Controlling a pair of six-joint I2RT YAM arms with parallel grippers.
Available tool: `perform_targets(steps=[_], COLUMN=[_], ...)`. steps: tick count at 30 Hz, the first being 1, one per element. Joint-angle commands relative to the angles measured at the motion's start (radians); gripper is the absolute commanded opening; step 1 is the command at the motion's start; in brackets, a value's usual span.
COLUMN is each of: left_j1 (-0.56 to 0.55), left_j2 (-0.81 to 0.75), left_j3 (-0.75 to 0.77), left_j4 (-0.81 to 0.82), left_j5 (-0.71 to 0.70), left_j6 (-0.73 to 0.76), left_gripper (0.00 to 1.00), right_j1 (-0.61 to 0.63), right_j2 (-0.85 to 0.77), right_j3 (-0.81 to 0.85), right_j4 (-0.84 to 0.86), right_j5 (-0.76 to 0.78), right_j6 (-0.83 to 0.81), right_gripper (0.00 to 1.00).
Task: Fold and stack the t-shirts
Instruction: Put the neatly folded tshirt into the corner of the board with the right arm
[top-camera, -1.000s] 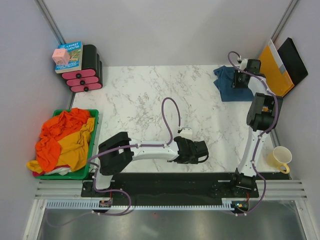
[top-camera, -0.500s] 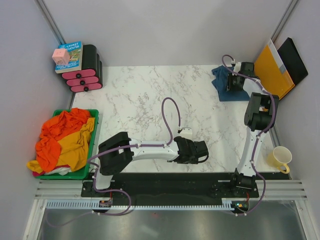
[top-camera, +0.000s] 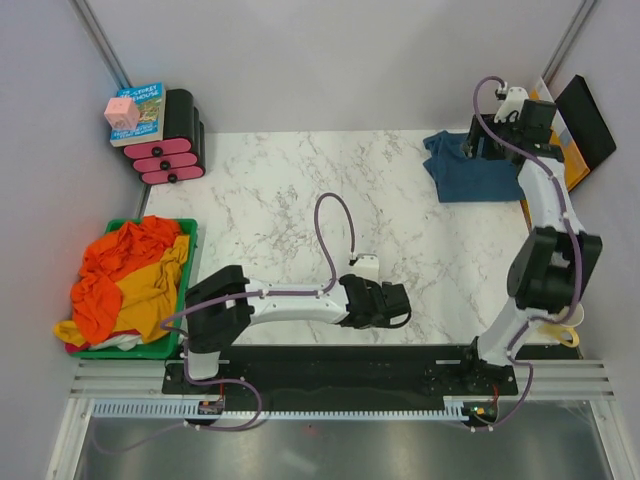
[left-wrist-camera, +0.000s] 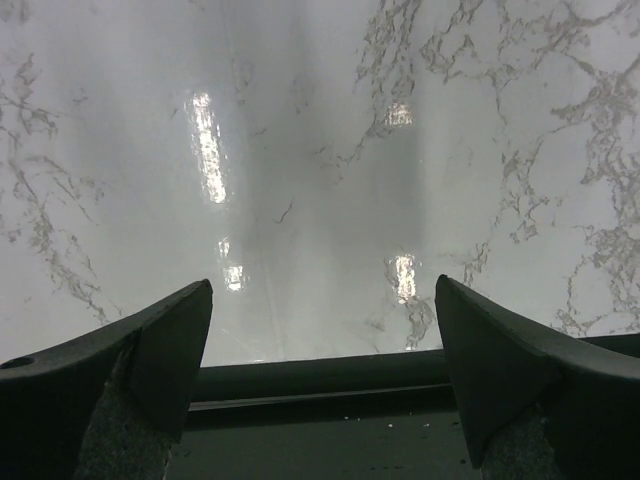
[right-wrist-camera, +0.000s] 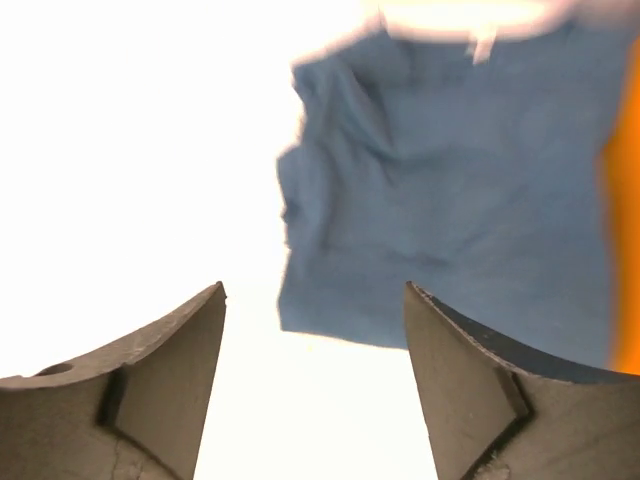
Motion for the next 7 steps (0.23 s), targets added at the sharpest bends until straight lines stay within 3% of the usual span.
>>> perform_targets(steps=[1, 7], left_j1=[-0.012, -0.027], left_j2=[-0.101, -0.188], left_j3=[-0.016, -0.068], left_j4=[-0.023, -0.032], left_j5=[-0.074, -0.114], left_j6=[0.017, 0.028], left_gripper=[1.0, 1.0], right_j1=[0.008, 0.008], right_j2=[-0.332, -0.581], right_j3=[-0.241, -0.509], right_j4=[0.032, -0.071], right_j5=[-0.101, -0.161], right_j6=[-0.114, -0.274], right_gripper=[0.81, 0.82])
